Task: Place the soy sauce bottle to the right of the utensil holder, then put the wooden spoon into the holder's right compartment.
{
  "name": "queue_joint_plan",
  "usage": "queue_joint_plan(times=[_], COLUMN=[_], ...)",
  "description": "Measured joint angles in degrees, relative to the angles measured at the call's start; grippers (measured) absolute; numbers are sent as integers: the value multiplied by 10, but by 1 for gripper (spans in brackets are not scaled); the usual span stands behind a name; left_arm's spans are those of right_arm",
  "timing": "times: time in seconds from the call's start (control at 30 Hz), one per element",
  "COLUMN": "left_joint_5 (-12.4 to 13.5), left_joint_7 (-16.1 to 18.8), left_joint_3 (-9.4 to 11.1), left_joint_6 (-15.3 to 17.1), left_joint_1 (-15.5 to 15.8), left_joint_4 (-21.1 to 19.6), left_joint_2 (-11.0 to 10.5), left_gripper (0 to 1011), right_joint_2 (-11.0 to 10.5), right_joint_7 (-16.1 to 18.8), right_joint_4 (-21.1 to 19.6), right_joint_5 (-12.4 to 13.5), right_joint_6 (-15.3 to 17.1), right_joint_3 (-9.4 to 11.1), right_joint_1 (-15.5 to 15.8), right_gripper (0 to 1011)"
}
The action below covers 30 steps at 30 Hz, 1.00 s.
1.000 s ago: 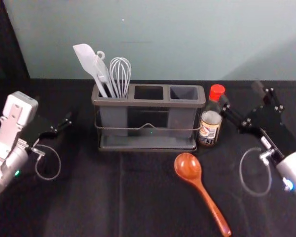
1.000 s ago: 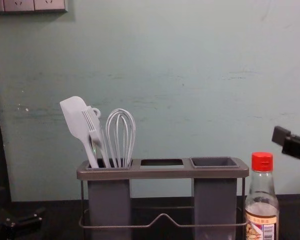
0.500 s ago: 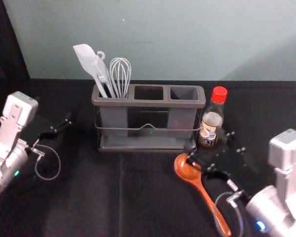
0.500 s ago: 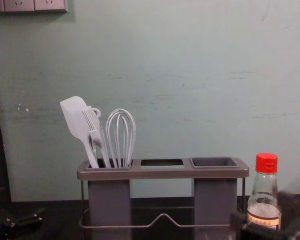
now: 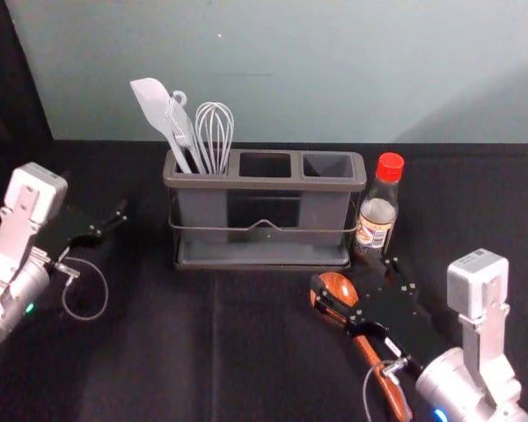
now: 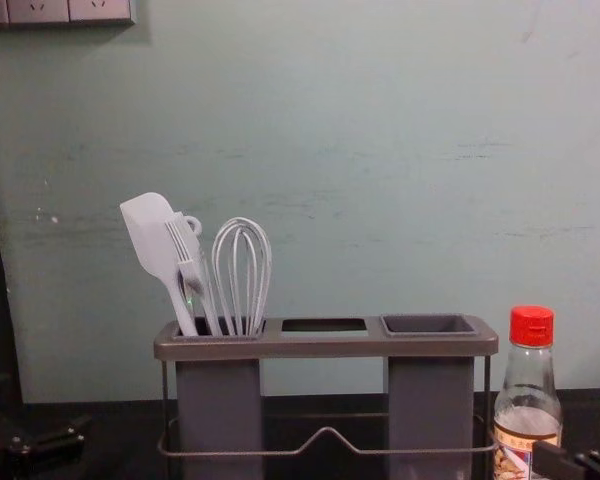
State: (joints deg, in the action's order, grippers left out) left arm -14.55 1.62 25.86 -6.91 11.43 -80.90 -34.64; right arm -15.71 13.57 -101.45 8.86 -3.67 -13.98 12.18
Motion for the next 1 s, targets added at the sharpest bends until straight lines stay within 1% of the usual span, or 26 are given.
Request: queue_joint_plan(times=[0.73,0.87,0.9,1.0], left_joint_5=[0,0,0,0], left_joint_7=[0,0,0,0], left_joint_3=[0,0,0,0], left_joint_6=[0,0,0,0], left_joint_1=[0,0,0,0], left_joint_4=[0,0,0,0], left_joint_2=[0,0,0,0], left_gripper=[1000,1000,1000,1000], right_joint_2=[-2,1,1,1], right_joint_7=[0,-10,-14,-22], right_joint_4=[-2,-12,-22,-43], right_joint_5=[0,-11,-13,-16], right_joint_6=[5,36,62,110], right_joint_3=[-1,-2,-1,2], right_joint_1=[-1,0,3,5], right_gripper=[1002,1002,1002,1003])
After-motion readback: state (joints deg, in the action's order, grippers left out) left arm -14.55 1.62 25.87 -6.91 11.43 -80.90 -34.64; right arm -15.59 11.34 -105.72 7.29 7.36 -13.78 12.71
